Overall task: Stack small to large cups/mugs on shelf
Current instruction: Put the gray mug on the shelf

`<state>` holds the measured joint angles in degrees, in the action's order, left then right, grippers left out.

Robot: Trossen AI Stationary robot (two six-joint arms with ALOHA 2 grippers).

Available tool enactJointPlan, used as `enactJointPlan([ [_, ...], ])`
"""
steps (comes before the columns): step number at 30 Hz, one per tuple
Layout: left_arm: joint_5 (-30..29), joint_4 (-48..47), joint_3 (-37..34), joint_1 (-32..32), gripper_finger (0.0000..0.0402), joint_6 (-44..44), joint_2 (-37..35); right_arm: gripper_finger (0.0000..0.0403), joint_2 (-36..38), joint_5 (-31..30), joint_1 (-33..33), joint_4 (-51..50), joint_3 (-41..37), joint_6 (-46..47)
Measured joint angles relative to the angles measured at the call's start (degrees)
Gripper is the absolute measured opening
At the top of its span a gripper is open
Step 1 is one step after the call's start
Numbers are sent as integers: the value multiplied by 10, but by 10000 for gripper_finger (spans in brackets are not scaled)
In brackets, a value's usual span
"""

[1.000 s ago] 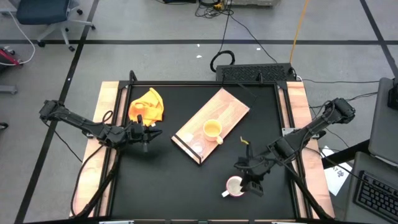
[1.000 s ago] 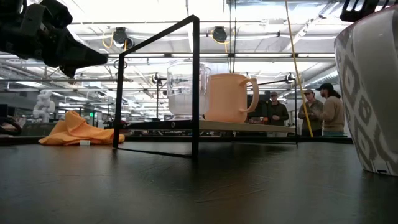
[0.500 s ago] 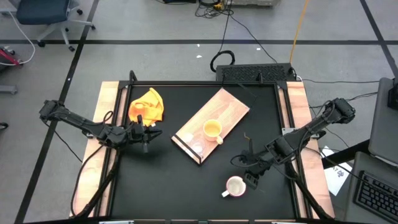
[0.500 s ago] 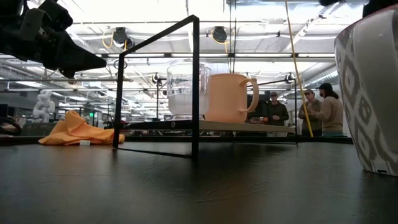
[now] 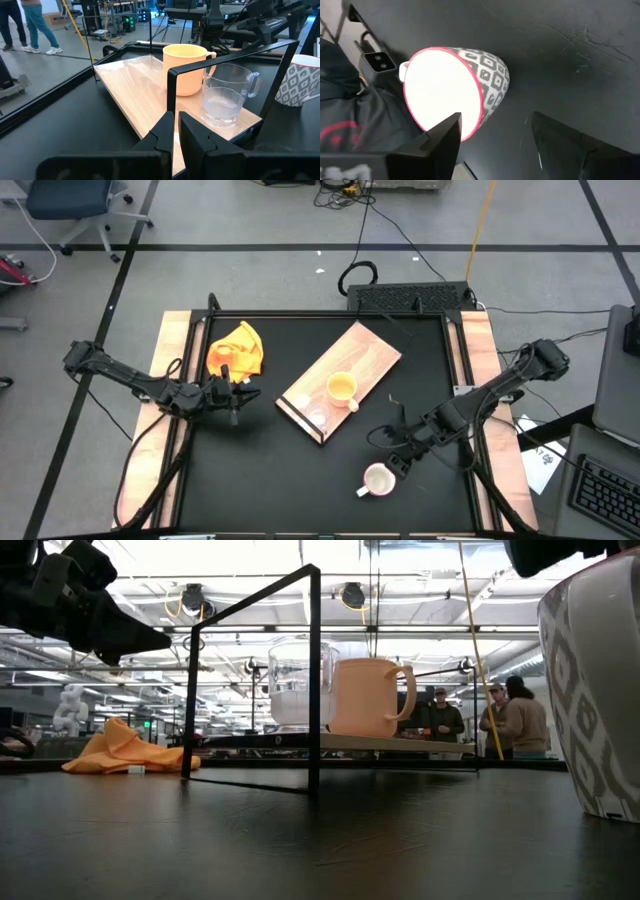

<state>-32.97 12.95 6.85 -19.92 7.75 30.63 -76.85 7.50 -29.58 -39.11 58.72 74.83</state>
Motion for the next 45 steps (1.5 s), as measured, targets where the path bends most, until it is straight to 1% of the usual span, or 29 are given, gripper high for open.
enactJointPlan([
  [3, 0, -8, 0, 0, 31, 0, 0, 233, -22, 5, 0, 27, 0, -8],
  [6, 0, -13, 0, 0, 31, 0, 1, 233, -52, 39, 0, 33, 0, -27],
  [10, 1, -13, 0, 0, 31, 0, 1, 233, -75, 61, 1, 40, 0, -31],
  [15, 1, -14, 0, 0, 31, 2, 1, 232, -84, 63, 3, 44, 0, -36],
  [18, 1, -14, 0, 0, 31, 3, 1, 223, -84, 62, 4, 44, 0, -37],
  [22, 2, -14, 0, 0, 31, 3, 1, 198, -84, 61, 6, 43, 0, -43],
  [25, 1, -14, 0, 0, 31, 3, 1, 169, -84, 62, 10, 44, 0, -56],
  [37, 1, -14, 0, 0, 31, 6, 1, 19, -84, 58, 19, 36, -1, -111],
  [39, 1, -14, 0, 0, 31, 6, 1, 10, -84, 57, 19, 37, -1, -132],
  [45, 1, -14, 0, 0, 31, 8, 1, 15, -84, 41, 19, 26, -1, -184],
])
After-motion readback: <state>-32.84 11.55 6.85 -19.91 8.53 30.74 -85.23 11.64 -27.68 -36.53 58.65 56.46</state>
